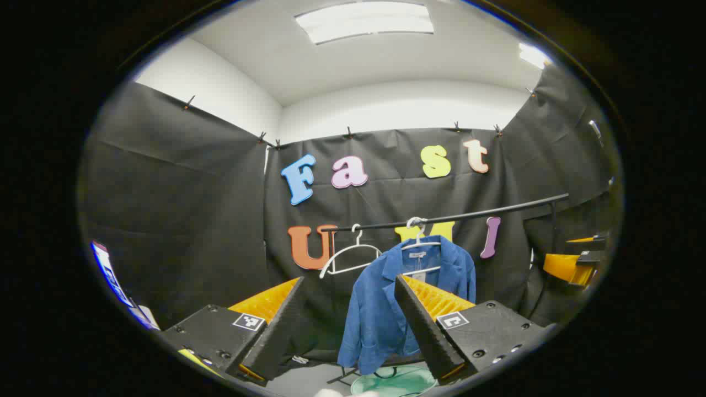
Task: Grasp the clothes on the hanger with both hands and then place them into the laundry hamper below.
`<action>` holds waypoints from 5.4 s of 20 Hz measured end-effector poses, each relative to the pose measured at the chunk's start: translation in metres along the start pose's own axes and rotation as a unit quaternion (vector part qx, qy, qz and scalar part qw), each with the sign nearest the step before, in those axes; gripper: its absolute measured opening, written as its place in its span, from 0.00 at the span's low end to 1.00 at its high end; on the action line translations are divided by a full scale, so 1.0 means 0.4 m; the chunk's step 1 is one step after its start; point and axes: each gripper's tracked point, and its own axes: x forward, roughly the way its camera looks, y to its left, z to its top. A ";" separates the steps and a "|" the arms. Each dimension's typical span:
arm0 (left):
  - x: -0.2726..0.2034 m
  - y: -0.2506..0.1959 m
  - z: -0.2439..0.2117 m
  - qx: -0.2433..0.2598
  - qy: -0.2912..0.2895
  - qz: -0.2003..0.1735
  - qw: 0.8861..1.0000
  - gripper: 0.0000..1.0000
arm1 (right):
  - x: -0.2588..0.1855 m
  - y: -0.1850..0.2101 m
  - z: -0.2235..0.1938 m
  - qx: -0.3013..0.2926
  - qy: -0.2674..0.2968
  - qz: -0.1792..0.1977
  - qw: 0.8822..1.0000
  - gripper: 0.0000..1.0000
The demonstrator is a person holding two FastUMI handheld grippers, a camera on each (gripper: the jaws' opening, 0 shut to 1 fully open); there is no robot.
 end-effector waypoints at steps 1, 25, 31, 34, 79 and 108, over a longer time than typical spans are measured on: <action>-0.002 -0.003 0.001 -0.005 0.002 -0.004 1.000 1.00 | 0.001 0.000 -0.003 0.001 0.002 0.001 1.000 1.00; 0.235 -0.158 -0.135 -0.005 0.034 -0.033 0.999 0.98 | 0.303 -0.002 -0.087 -0.044 0.029 0.040 0.998 1.00; 0.399 -0.216 -0.220 0.002 0.033 -0.035 0.999 0.99 | 0.553 0.026 -0.107 -0.038 0.032 0.065 0.997 1.00; 0.486 -0.222 -0.280 0.004 0.040 -0.026 0.999 0.98 | 0.674 0.045 -0.125 -0.046 0.033 0.066 0.996 1.00; 0.844 0.033 -0.275 -0.066 0.045 0.057 0.995 0.04 | 0.978 -0.005 -0.020 0.291 0.041 0.364 0.884 0.05; 0.944 0.049 -0.285 -0.063 0.089 -0.001 0.994 0.04 | 1.149 -0.235 0.005 0.186 0.009 0.149 0.971 0.05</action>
